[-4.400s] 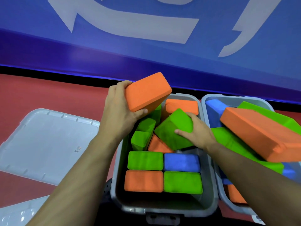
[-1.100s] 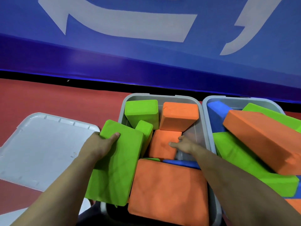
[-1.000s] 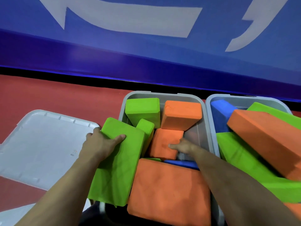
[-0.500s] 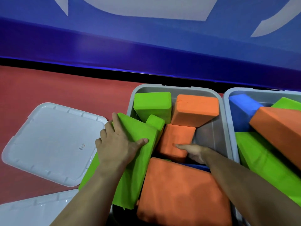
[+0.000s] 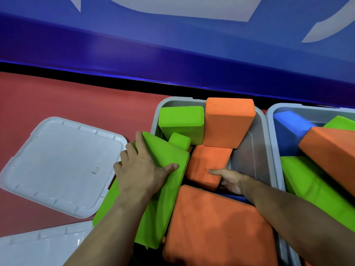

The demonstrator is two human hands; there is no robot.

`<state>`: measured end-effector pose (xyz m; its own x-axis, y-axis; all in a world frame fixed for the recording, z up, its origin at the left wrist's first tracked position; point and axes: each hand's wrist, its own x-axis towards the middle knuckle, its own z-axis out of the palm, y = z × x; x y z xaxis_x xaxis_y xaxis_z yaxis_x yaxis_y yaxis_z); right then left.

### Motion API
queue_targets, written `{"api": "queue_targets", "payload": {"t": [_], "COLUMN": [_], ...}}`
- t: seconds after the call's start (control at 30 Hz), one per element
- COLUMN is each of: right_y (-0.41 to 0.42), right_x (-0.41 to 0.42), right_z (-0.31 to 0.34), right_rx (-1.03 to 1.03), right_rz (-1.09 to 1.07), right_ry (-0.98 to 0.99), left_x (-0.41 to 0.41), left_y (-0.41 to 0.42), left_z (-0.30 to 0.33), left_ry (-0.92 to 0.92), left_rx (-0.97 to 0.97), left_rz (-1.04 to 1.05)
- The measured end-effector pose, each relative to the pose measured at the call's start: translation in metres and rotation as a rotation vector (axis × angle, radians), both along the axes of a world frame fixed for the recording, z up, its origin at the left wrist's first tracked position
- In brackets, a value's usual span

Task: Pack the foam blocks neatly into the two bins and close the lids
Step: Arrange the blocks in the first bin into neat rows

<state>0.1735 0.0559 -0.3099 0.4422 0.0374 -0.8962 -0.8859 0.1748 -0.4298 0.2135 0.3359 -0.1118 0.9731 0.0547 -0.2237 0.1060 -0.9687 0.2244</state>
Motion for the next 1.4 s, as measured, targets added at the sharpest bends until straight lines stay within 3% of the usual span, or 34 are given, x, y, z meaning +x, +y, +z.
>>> {"api": "queue_targets", "payload": {"t": [0.2, 0.47, 0.87, 1.1, 1.4], "right_y": [0.004, 0.000, 0.004, -0.011, -0.016], "right_x": [-0.001, 0.000, -0.001, 0.016, 0.009], "right_z": [0.001, -0.001, 0.022, 0.077, 0.116], "right_rx": [0.101, -0.052, -0.010, -0.001, -0.245], "right_rz": [-0.028, 0.073, 0.075, 0.057, 0.194], "right_ry": [-0.028, 0.001, 0.001, 0.266, 0.247], "left_x": [0.000, -0.001, 0.002, 0.001, 0.000], "left_y": [0.001, -0.001, 0.001, 0.003, 0.005], "left_z": [-0.001, -0.002, -0.002, 0.000, 0.007], "left_ry": [-0.006, -0.009, 0.014, 0.017, 0.051], "left_rx": [0.007, 0.028, 0.009, -0.017, -0.075], "left_rz": [-0.006, -0.020, -0.023, -0.031, -0.032]}}
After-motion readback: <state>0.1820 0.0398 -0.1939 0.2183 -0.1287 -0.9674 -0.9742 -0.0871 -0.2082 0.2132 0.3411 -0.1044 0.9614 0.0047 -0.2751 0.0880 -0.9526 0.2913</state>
